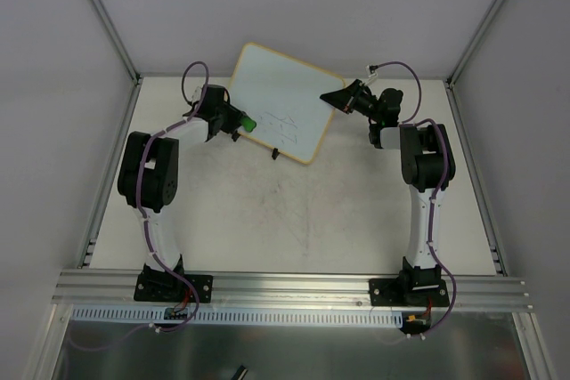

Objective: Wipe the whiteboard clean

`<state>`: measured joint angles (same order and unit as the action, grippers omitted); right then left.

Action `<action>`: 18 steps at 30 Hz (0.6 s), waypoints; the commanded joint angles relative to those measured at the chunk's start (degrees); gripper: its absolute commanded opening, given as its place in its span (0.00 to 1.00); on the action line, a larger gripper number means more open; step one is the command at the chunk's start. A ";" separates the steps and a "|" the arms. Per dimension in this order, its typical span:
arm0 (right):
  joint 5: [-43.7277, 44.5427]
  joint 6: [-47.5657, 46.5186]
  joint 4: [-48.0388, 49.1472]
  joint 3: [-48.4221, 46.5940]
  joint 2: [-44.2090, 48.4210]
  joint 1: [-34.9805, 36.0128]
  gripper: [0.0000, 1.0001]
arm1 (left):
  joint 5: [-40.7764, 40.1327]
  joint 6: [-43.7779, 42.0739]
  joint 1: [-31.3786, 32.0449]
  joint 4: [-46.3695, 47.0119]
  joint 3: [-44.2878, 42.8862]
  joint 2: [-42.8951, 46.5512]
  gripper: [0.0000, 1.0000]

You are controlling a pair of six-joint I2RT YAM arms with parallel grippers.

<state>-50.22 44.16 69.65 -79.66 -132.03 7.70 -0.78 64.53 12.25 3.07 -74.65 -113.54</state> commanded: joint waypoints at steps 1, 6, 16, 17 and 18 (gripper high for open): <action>-4.01 -0.22 8.66 -1.03 3.62 0.47 0.00 | -5.73 -0.55 -0.91 -16.25 1.97 -5.20 0.00; -3.92 0.05 8.93 -0.85 3.71 0.29 0.00 | -5.11 0.07 -0.91 -16.78 1.97 -5.29 0.00; -3.75 0.66 9.54 -1.11 3.44 0.21 0.00 | -4.94 -0.37 -0.83 -17.05 1.00 -5.82 0.00; -3.75 0.66 9.54 -1.11 3.44 0.21 0.00 | -4.15 -0.89 -0.65 -16.96 0.39 -6.17 0.00; -3.75 0.66 9.54 -1.11 3.36 0.21 0.00 | -4.06 -1.42 -0.48 -16.96 -0.14 -6.52 0.00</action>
<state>-50.39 44.14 70.15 -79.66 -132.03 7.70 -1.67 65.41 11.57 -3.60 -76.18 -113.71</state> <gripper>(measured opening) 0.067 0.310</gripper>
